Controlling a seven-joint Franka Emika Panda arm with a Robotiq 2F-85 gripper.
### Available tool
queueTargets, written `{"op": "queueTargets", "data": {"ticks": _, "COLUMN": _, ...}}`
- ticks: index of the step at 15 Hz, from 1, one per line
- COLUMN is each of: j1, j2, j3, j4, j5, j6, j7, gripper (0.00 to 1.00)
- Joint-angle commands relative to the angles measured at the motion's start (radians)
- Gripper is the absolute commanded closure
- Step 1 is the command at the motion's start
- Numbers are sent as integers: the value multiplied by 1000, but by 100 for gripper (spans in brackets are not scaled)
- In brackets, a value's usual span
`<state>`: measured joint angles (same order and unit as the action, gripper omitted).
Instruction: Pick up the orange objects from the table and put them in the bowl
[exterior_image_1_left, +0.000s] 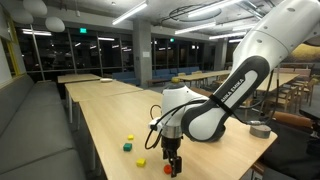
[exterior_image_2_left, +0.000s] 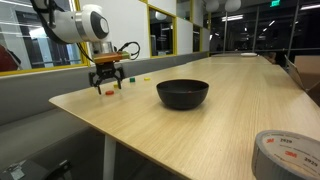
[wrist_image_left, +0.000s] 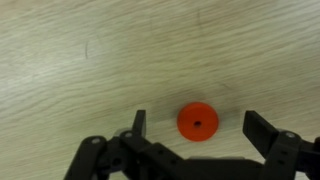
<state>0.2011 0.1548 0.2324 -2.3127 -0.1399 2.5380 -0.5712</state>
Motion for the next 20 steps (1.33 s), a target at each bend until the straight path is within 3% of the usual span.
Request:
{"op": "queueTargets", "data": {"ticks": 1, "j1": -2, "j2": -31, "j3": 6, "j4": -10, "j5": -12, "j6": -7, "j7": 31, "gripper": 0}}
{"op": "queueTargets", "data": {"ticks": 3, "j1": -2, "j2": -29, "j3": 7, "j4": -10, "j5": -11, "j6": -5, "j7": 34, "gripper": 0}}
{"op": "queueTargets", "data": {"ticks": 4, "j1": -2, "j2": -29, "j3": 7, "j4": -11, "j5": -13, "j6": -4, "j7": 33, "gripper": 25}}
{"op": "queueTargets", "data": {"ticks": 6, "j1": -2, "j2": -29, "j3": 6, "j4": -11, "j5": -16, "j6": -2, "j7": 34, "gripper": 34}}
{"op": "queueTargets", "data": {"ticks": 12, "j1": -4, "j2": -35, "j3": 6, "j4": -12, "j5": -14, "j6": -4, "j7": 31, "gripper": 81}}
{"op": "queueTargets", "data": {"ticks": 14, "j1": -5, "j2": -45, "j3": 6, "j4": -13, "j5": -11, "j6": -15, "j7": 28, "gripper": 75}}
{"op": "queueTargets", "data": {"ticks": 20, "j1": -50, "j2": -193, "j3": -37, "j4": -45, "j5": 9, "j6": -82, "j7": 25, "gripper": 75}}
